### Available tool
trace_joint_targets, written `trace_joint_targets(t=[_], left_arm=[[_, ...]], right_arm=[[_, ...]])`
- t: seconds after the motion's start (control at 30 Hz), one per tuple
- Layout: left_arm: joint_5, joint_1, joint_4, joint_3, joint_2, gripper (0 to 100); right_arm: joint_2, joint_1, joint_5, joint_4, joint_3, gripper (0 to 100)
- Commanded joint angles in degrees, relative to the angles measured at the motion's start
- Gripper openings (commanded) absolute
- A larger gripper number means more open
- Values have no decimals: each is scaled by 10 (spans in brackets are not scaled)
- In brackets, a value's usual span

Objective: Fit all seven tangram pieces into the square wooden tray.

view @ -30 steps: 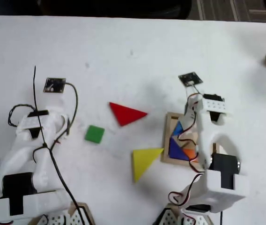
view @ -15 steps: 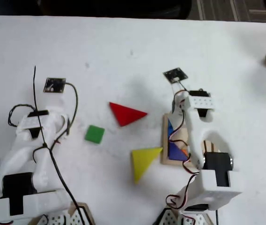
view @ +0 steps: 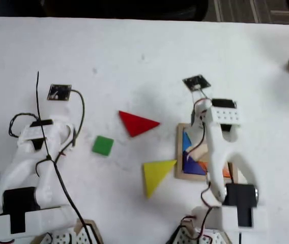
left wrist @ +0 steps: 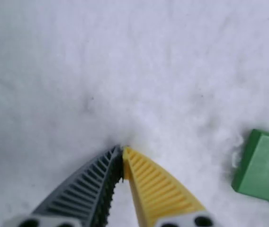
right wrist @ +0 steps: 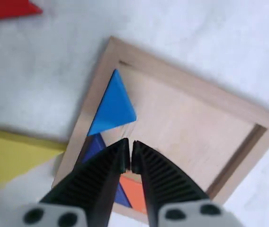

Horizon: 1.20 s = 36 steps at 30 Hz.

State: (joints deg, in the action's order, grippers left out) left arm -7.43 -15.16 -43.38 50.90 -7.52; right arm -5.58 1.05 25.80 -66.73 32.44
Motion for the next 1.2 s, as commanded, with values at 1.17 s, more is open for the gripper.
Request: trace_joint_targets(t=[1.17], left_arm=[[-5, -5, 13, -29, 1, 27]], right_arm=[[-124, -10, 4, 61, 150, 18]])
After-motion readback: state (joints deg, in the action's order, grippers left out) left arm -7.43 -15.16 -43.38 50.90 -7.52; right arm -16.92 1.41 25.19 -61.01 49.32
